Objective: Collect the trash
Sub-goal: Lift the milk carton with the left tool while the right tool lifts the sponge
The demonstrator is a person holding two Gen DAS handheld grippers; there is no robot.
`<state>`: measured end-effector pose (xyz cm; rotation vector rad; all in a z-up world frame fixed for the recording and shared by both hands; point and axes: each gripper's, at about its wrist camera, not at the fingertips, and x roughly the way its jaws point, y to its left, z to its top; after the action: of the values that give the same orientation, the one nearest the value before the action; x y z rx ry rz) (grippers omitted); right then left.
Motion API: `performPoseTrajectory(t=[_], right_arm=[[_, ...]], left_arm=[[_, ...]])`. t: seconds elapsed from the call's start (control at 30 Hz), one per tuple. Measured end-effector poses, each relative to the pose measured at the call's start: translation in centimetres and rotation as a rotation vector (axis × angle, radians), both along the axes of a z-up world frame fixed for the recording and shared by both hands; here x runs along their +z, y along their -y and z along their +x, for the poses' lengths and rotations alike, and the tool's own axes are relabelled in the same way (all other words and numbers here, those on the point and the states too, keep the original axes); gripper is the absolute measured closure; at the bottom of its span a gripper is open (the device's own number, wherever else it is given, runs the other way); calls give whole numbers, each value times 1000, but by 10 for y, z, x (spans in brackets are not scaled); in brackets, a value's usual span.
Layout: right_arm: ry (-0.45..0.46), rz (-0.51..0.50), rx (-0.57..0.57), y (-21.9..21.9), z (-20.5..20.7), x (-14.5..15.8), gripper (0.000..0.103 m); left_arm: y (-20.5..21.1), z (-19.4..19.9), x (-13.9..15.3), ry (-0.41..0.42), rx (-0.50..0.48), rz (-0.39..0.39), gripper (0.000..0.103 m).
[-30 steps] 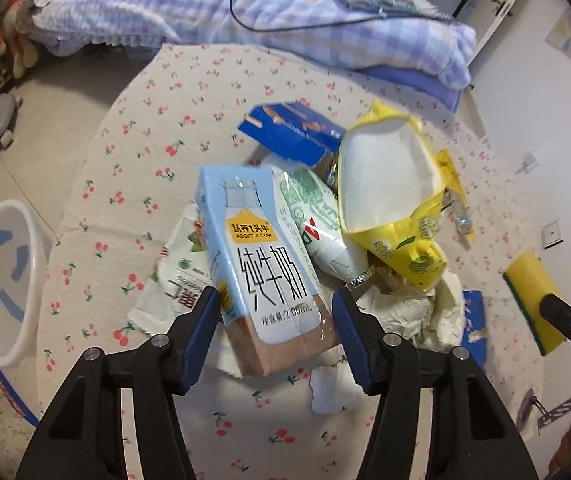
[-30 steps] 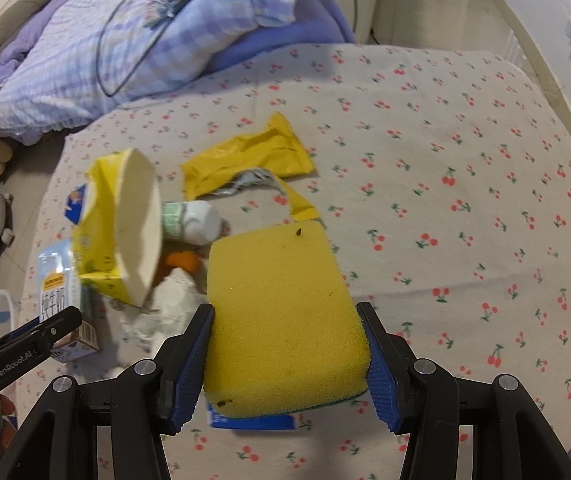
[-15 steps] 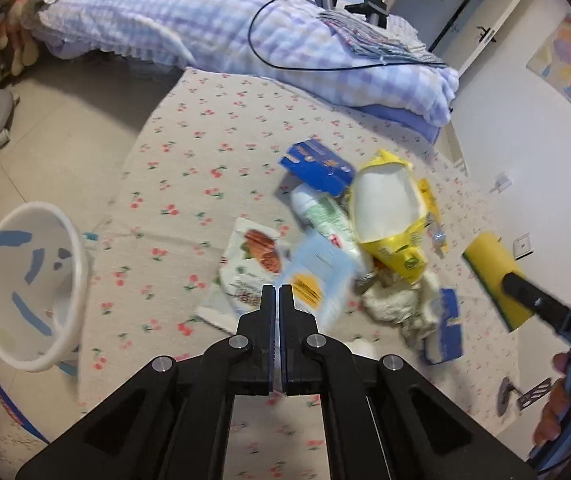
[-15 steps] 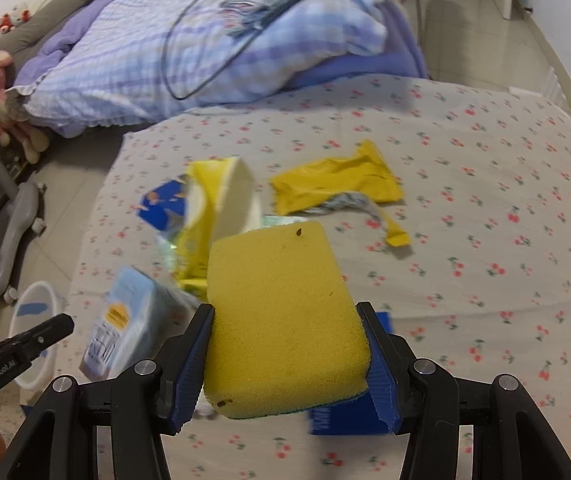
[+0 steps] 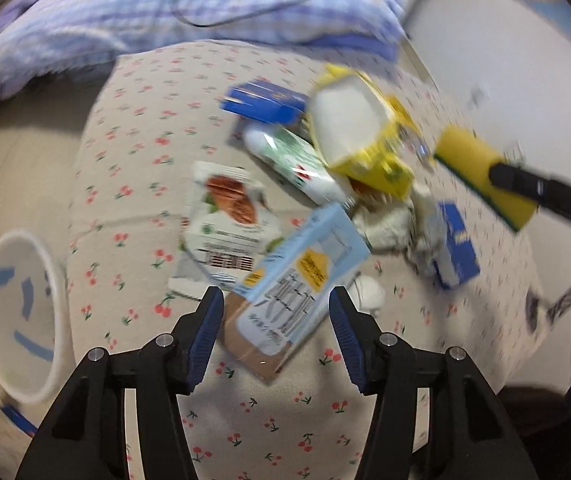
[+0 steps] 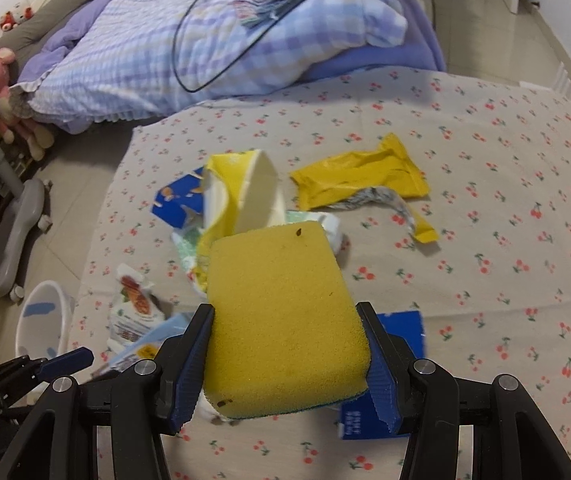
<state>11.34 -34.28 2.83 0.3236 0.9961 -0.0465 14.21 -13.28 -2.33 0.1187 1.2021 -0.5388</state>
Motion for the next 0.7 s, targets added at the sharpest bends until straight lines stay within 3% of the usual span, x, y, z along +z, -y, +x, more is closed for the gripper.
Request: performPoseTrajectory(t=[0.17, 0.63, 0.7], right_arm=[[-23, -14, -24, 15, -6, -7, 43], [-60, -38, -50, 36, -17, -17, 43], [-59, -42, -49, 36, -18, -17, 43]], left_arm=[[21, -8, -22, 4, -122, 141, 45], [39, -32, -27, 122, -217, 273, 42], [42, -33, -38, 73, -236, 294, 44]])
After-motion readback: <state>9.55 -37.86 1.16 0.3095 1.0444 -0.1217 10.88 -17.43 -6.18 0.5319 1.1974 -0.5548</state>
